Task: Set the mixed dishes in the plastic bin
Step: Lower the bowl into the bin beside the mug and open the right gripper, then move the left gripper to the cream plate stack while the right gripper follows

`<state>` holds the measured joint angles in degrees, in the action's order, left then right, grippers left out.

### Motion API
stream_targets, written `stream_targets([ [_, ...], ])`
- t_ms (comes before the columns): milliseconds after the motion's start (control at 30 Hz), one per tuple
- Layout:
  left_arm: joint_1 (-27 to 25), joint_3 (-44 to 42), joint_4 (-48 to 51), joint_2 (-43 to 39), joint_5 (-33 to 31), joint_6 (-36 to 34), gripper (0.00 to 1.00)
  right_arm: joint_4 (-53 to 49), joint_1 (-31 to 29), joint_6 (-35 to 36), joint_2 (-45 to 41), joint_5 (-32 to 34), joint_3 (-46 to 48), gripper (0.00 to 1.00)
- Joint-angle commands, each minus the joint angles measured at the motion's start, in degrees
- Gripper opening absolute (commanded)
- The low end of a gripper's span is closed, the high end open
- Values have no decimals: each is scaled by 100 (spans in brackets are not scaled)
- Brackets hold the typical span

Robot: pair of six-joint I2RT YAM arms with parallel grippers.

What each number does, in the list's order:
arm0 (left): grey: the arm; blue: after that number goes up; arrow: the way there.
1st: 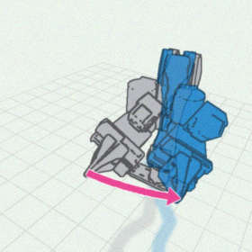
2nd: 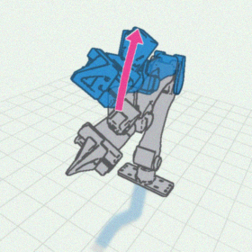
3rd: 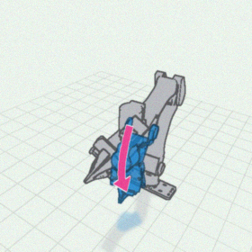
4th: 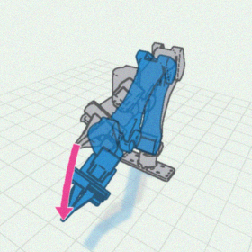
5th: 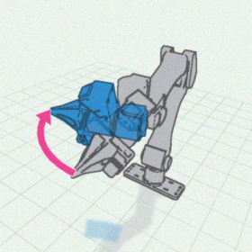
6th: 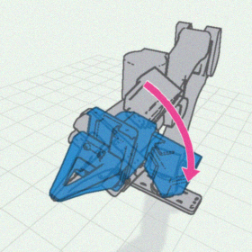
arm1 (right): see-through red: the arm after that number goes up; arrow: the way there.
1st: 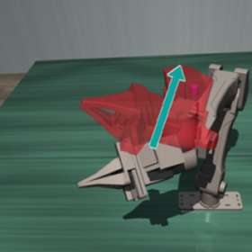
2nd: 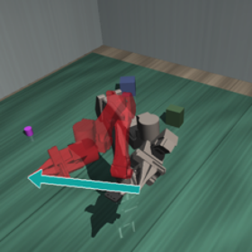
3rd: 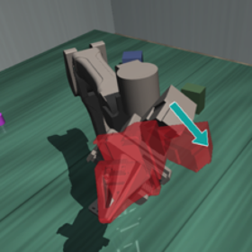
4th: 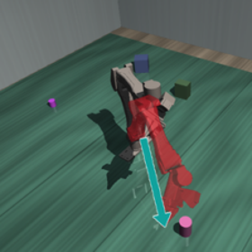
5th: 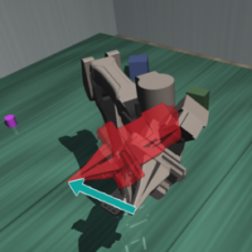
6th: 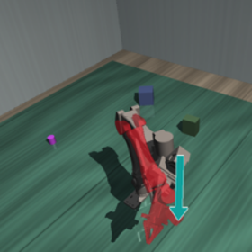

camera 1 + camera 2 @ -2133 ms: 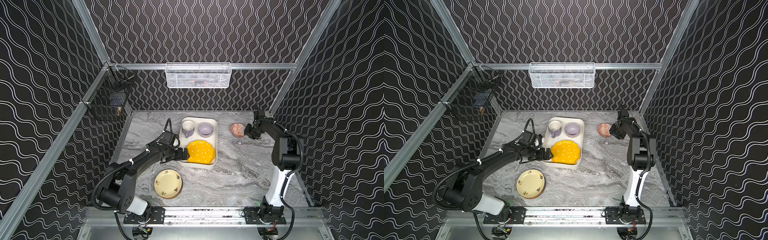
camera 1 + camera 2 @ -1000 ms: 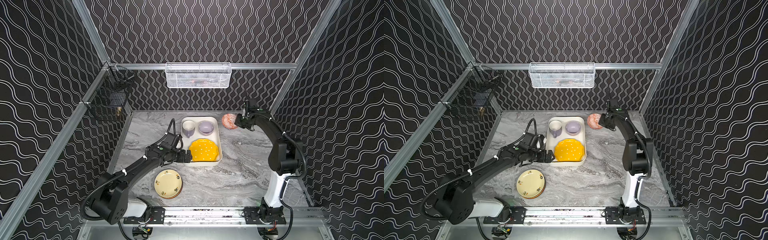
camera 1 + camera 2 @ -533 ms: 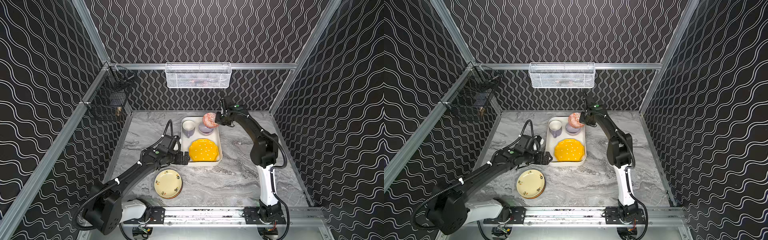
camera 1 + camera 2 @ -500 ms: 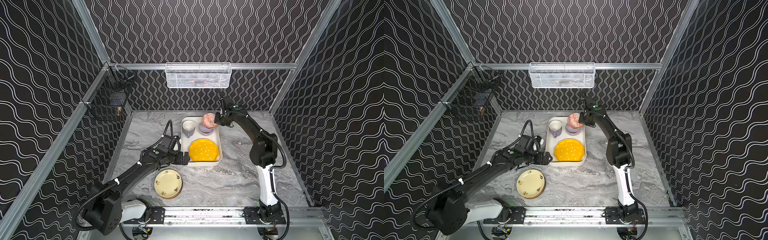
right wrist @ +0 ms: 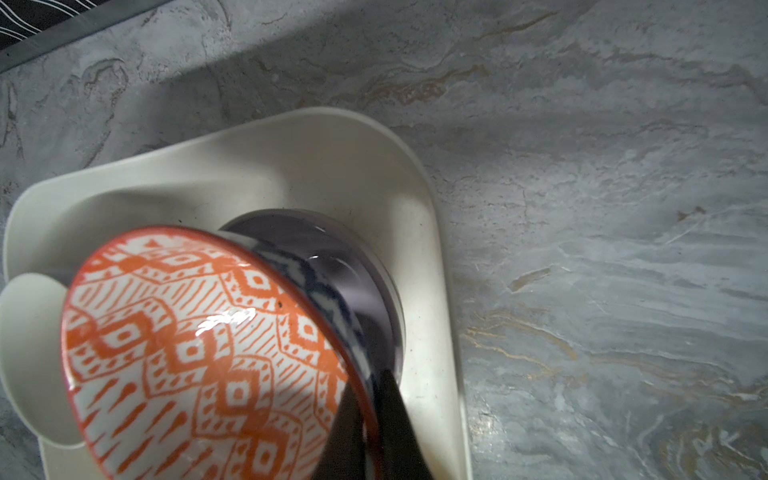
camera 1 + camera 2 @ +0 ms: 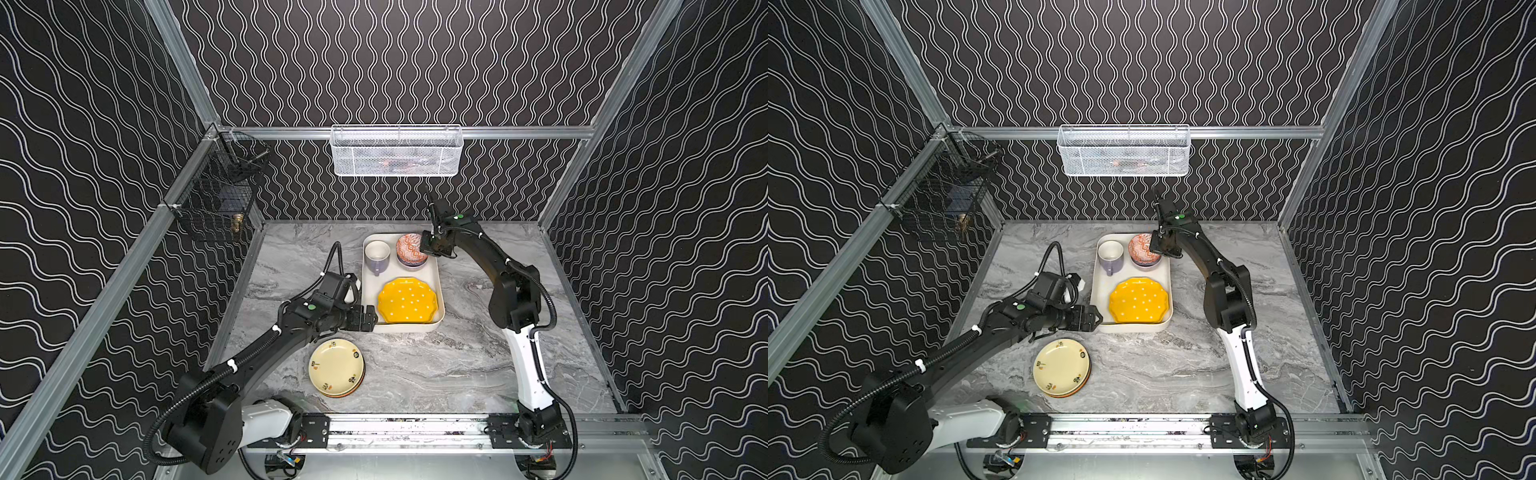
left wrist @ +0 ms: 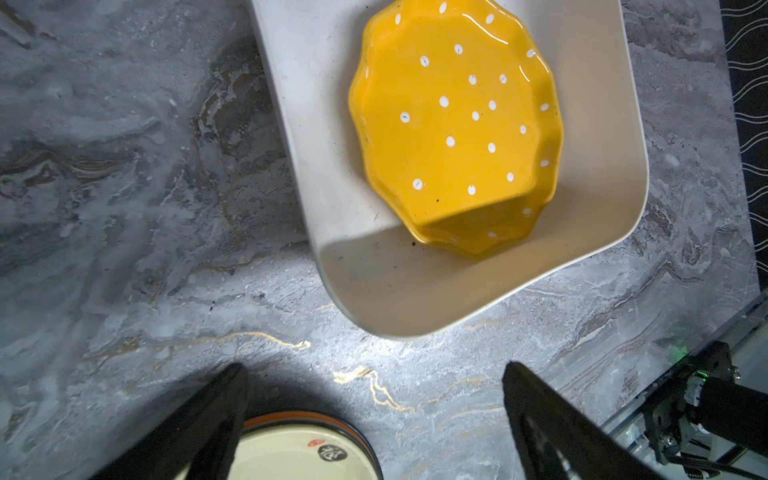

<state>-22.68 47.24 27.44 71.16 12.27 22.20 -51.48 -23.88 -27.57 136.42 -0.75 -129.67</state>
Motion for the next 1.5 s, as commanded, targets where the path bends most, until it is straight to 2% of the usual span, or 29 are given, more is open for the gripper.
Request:
stream_targets([
  [0,26,-26,-81,23,105,-170,99,50,-16,-46,49,-87,-94,8],
  [133,53,-30,-107,61,143,-162,99,55,-29,-23,88,-117,-63,11],
  [400,97,-44,-123,90,171,-163,99,33,-27,13,50,-52,-60,24],
  [600,106,-33,-90,53,109,-127,99,55,-29,96,-321,132,223,26],
  [833,112,-40,108,-151,7,-65,99,108,2,133,-614,136,676,22],
  [933,114,-74,416,-374,-284,-41,99,65,-33,168,-853,96,881,29],
  [1000,115,-154,571,-564,-547,209,99,203,-72,187,-1190,97,1286,38],
  [1133,114,-283,870,-725,-566,574,99,616,-306,163,-2223,-10,2569,44],
  [1267,110,-414,1032,-1029,-562,1001,99,1173,-799,91,-3384,-23,4150,45],
  [1400,53,-464,1277,-1497,-930,1485,99,1540,-1336,-134,-4208,1,5398,45],
  [1467,53,-574,1290,-1698,-899,1719,99,1738,-1602,-230,-4565,9,5927,44],
])
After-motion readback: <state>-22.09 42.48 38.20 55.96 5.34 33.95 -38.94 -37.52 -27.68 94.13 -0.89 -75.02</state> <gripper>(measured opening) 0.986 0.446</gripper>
